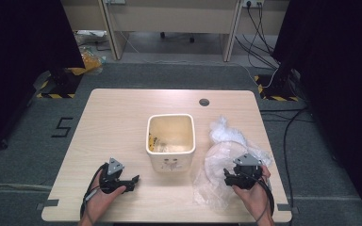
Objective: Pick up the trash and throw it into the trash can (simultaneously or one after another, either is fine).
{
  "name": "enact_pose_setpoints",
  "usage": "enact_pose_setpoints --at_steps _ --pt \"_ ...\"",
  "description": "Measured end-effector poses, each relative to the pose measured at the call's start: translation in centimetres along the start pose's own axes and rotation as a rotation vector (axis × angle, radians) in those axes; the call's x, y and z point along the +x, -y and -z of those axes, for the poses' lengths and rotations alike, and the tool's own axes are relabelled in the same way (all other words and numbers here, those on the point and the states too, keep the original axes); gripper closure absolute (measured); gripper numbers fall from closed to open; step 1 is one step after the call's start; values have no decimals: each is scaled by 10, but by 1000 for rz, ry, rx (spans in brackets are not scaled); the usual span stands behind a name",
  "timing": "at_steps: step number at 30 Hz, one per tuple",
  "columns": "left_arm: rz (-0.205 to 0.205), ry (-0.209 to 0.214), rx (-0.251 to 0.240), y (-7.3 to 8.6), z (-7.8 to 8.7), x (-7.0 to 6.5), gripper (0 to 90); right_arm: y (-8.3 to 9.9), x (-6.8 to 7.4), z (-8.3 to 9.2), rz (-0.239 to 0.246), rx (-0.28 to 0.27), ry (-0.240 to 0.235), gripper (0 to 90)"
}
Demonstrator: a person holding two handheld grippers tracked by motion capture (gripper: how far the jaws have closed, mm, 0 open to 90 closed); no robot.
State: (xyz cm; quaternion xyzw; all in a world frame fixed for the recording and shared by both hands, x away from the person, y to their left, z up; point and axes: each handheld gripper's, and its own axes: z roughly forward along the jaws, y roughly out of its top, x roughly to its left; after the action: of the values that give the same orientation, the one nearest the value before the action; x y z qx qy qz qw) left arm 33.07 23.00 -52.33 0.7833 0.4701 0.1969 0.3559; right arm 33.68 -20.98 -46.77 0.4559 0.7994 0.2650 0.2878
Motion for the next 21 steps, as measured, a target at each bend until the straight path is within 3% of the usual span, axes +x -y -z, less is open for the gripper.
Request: enact_pose_setpoints --at_steps 3,4,5,8,11,15,17,21 --pt "0 0 0 0 0 0 148 3 -1 -4 8 6 13 194" --pt "0 0 0 0 0 0 148 4 -3 -3 4 -5 20 270" --pt "0 0 0 0 0 0 148 4 -3 -3 4 -5 20 270" --pt "0 0 0 0 0 0 148 6 -8 0 10 -19 27 381" --pt "0 0 0 0 0 0 148 8 -13 1 6 -30 15 408" --pt "0 0 0 0 0 0 148 7 -17 11 -31 -82 -51 345" --pt "0 0 0 0 0 0 148 6 -16 19 -26 -110 -78 306" --pt "0 0 0 0 0 0 148 6 -3 19 -10 -117 -185 261"
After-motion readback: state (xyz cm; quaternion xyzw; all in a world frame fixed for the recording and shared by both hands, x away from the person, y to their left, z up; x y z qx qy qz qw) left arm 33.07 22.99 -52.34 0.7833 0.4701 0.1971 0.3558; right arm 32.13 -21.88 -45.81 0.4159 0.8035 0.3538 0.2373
